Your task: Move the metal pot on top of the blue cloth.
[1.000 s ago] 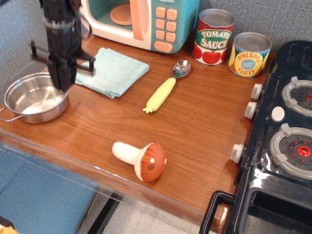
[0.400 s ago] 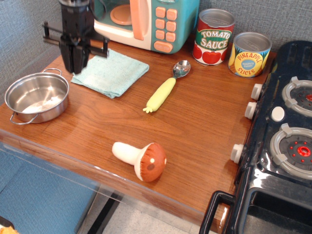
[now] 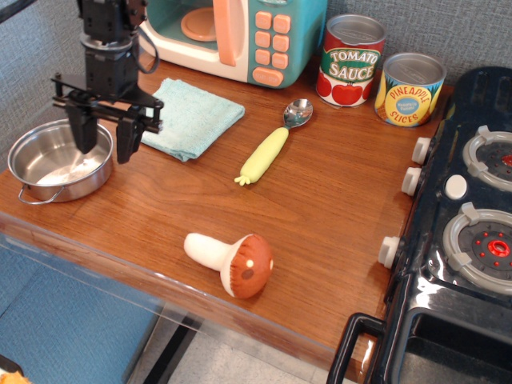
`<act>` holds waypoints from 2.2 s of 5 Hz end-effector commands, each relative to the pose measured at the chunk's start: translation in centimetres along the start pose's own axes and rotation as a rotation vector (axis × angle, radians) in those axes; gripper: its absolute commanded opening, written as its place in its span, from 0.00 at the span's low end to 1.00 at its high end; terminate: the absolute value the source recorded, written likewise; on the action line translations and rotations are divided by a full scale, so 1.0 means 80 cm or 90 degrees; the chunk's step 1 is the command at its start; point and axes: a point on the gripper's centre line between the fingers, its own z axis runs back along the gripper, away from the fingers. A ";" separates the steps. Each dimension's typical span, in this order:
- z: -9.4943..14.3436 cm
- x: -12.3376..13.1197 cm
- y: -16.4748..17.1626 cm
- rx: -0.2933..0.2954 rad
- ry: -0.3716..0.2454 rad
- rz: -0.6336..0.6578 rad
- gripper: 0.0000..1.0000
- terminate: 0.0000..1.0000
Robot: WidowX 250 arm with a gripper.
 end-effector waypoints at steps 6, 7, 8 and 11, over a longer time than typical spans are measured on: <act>0.014 0.002 -0.005 0.056 0.011 0.066 0.00 0.00; 0.042 0.028 -0.024 0.017 -0.044 0.042 0.00 0.00; 0.050 0.063 -0.061 -0.004 -0.068 0.003 0.00 0.00; 0.041 0.127 -0.091 -0.012 -0.062 0.001 0.00 0.00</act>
